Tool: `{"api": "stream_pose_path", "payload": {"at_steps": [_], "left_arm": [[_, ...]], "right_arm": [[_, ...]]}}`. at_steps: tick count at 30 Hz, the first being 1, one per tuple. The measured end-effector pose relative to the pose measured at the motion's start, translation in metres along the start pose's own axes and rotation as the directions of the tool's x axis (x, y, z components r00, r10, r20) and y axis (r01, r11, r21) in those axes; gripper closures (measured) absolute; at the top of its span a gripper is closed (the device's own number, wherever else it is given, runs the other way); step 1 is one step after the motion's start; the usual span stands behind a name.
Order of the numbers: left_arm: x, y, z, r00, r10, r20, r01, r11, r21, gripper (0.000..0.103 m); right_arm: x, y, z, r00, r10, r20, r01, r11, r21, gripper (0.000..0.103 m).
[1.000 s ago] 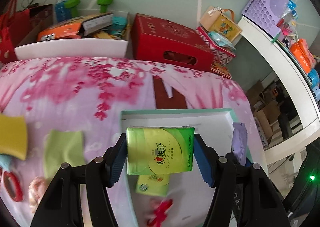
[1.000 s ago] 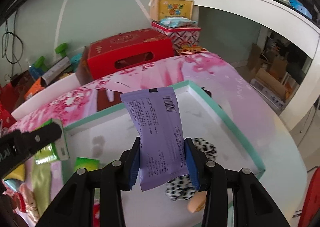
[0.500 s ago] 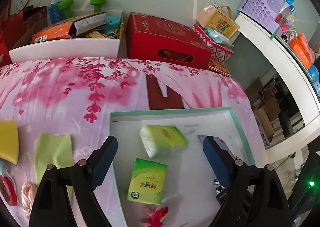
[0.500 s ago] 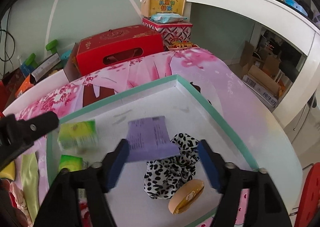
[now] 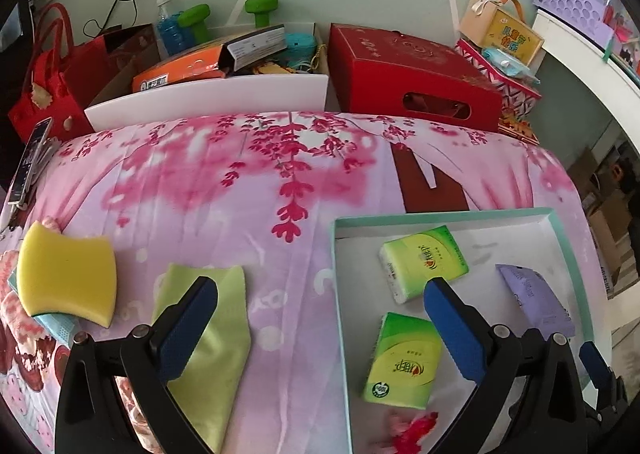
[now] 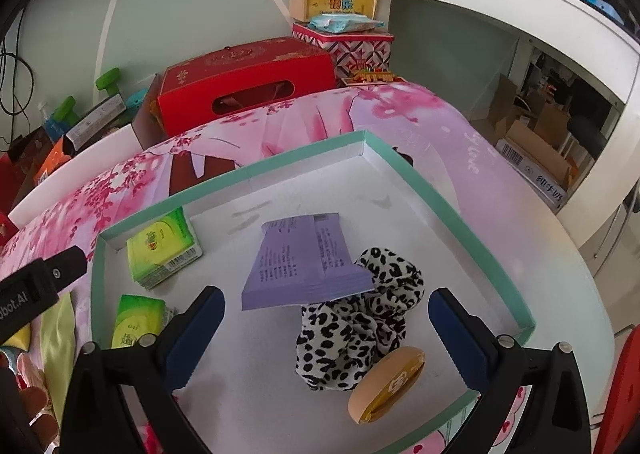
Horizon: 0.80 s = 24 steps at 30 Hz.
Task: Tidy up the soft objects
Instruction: 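Withdraw both tools from the tray toward the remaining items on the bed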
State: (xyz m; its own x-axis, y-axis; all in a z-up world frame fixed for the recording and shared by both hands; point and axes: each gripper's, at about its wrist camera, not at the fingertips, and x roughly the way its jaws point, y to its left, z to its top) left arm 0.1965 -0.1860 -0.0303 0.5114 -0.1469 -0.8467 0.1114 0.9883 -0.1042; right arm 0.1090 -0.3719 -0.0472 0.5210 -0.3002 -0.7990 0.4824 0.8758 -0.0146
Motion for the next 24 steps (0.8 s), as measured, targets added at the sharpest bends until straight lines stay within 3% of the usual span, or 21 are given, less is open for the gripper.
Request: {"api": "stream_pose_path", "payload": {"at_steps": [6,14,24], "left_arm": [[-0.007,0.002,-0.002,1.000,0.010,0.005,-0.010,1.000,0.006,0.000],[-0.042,0.027,0.001,0.997,0.043,0.061,-0.043,0.999,-0.006,0.000],[-0.085,0.118,-0.003,0.986,0.150,0.071,-0.137,0.978,-0.159,0.000]], "right_arm": [[-0.009,0.005,0.002,1.000,-0.009,0.023,0.009,1.000,-0.012,0.000],[-0.043,0.019,0.009,0.994,0.060,0.090,-0.058,0.998,-0.021,0.000],[-0.070,0.060,0.002,0.981,0.173,0.083,-0.164,0.981,-0.105,0.000]]}}
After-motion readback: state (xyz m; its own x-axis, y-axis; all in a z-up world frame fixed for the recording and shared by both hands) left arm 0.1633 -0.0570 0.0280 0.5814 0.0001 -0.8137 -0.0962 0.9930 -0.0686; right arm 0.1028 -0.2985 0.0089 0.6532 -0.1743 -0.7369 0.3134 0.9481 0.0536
